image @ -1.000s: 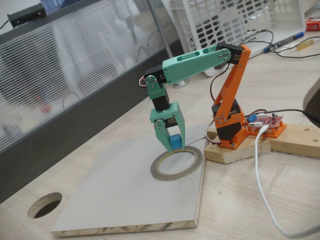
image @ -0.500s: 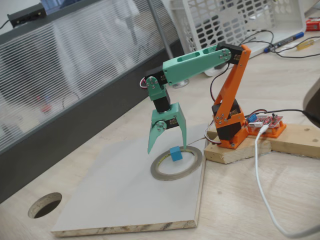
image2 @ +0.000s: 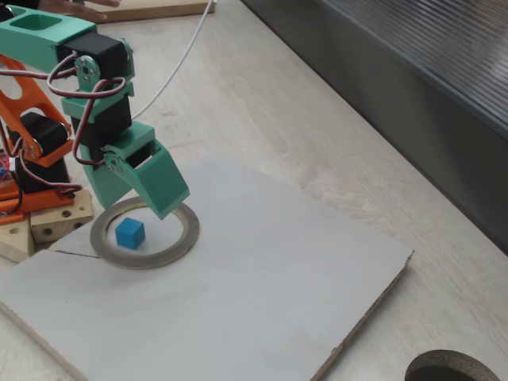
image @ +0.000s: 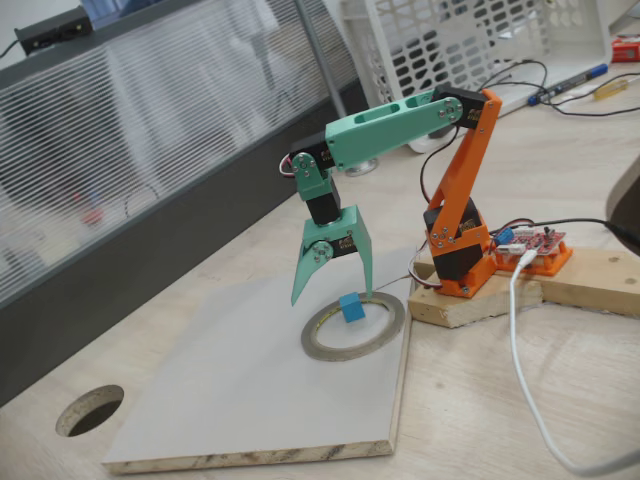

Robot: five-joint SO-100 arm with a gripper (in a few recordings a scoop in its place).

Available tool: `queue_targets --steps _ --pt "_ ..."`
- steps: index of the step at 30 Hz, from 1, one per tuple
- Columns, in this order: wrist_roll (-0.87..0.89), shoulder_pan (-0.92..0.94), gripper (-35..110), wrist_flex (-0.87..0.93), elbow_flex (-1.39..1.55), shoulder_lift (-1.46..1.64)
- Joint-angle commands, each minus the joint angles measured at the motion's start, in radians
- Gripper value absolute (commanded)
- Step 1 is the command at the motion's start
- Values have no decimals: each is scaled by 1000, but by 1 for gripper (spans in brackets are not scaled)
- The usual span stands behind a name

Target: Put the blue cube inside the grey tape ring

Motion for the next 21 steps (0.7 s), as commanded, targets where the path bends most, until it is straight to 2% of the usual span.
queue_targets --steps 1,6,12,16,21 --pt "-2 -2 70 -2 -14 28" --pt "-3 -2 46 -5 -58 28" --pt "-3 38 15 -5 -319 0" --pt "-3 192 3 -3 -411 -77" --pt "-3 299 1 9 -411 -94"
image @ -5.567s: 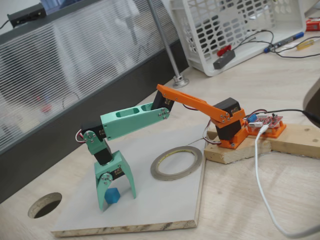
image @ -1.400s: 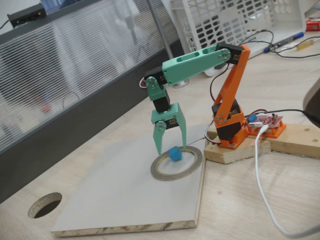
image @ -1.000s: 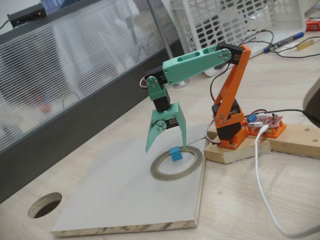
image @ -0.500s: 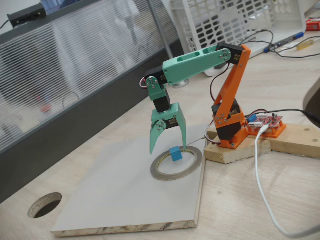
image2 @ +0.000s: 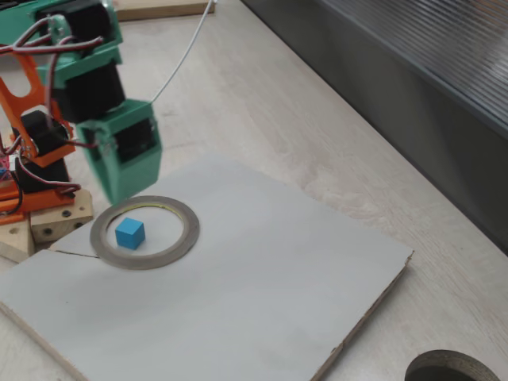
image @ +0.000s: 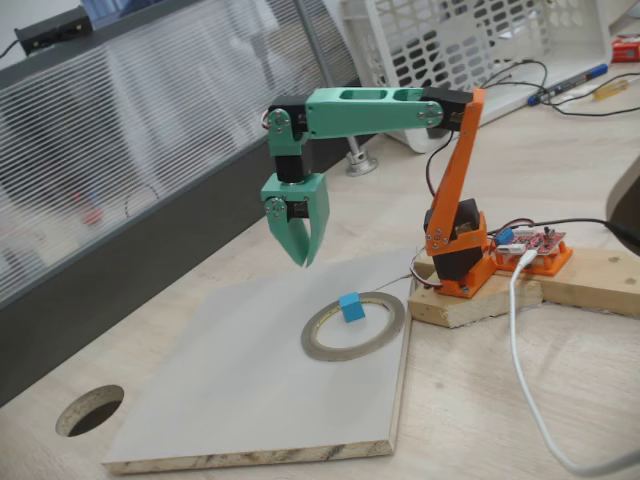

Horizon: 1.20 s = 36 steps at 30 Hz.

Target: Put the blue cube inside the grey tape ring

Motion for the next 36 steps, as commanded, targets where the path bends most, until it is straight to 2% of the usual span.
queue_targets --steps 1,8,15,23,36 --pt "2 57 1 9 -26 5" --pt "6 91 1 12 -9 9" --pt "5 152 1 14 195 26" --pt "14 153 1 190 201 109" --pt "14 153 1 201 201 98"
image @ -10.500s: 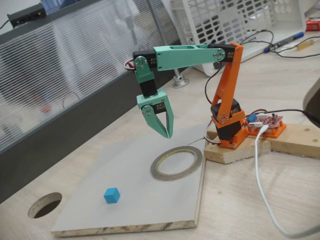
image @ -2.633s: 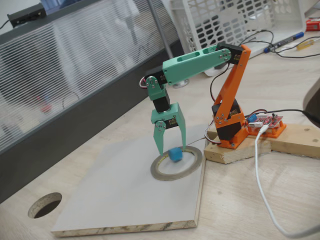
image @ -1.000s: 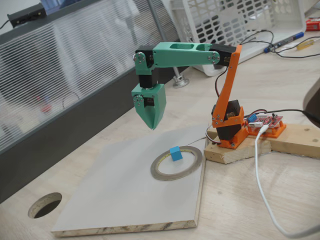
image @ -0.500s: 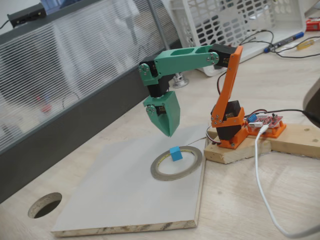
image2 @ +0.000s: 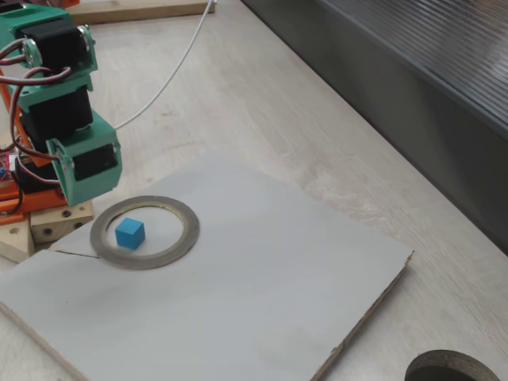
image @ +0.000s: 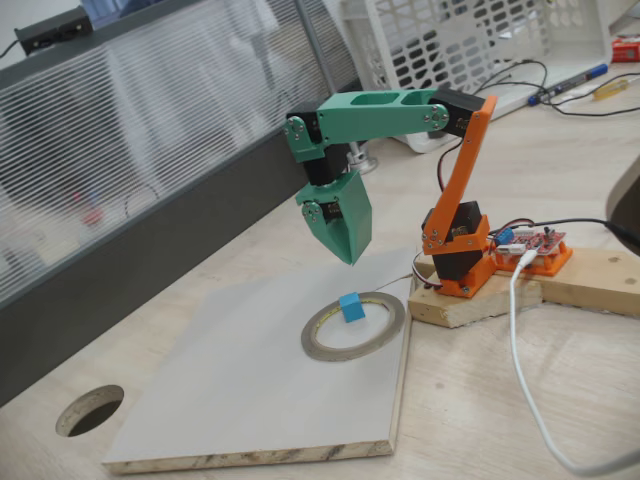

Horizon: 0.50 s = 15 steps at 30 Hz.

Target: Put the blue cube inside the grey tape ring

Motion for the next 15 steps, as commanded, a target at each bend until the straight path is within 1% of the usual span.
queue_targets --steps 1,15 --pt "6 18 1 28 14 14" --pt "6 15 1 20 15 11"
